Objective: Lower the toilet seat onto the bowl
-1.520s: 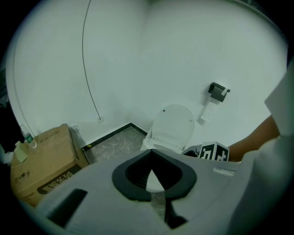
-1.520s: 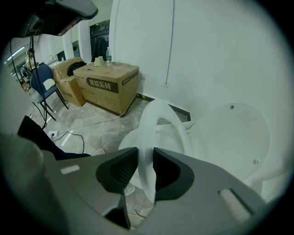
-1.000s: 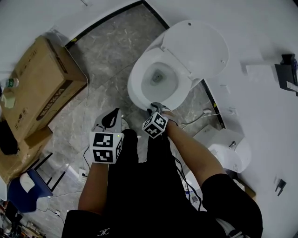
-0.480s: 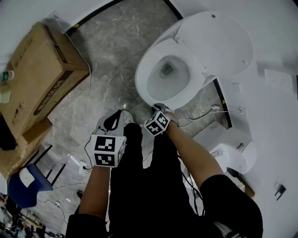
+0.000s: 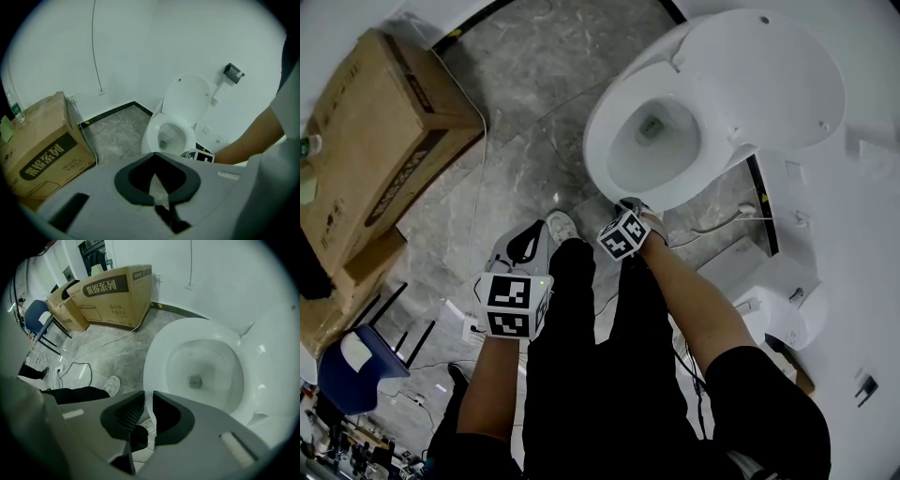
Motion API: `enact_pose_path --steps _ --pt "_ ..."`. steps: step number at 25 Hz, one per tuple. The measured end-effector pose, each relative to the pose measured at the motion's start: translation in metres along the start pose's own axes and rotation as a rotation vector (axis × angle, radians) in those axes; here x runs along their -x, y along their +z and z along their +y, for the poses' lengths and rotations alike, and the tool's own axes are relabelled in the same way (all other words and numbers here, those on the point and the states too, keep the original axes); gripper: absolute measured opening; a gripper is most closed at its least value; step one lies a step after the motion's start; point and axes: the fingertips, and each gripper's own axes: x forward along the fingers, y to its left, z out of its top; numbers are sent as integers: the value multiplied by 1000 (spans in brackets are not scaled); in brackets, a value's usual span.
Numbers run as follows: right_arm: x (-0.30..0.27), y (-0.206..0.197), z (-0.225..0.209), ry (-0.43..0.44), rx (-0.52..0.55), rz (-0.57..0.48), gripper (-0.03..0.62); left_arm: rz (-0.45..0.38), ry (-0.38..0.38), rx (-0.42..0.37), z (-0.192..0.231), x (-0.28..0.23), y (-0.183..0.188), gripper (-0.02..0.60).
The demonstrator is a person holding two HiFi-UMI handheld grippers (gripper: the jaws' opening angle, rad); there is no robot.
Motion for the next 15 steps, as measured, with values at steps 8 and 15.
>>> enact_pose_path --steps 8,15 --pt "-17 -1 0 4 -1 18 66 27 -10 10 5 -11 -14 8" --pt "0 -12 3 14 -32 9 8 4 -20 6 -6 -12 0 8"
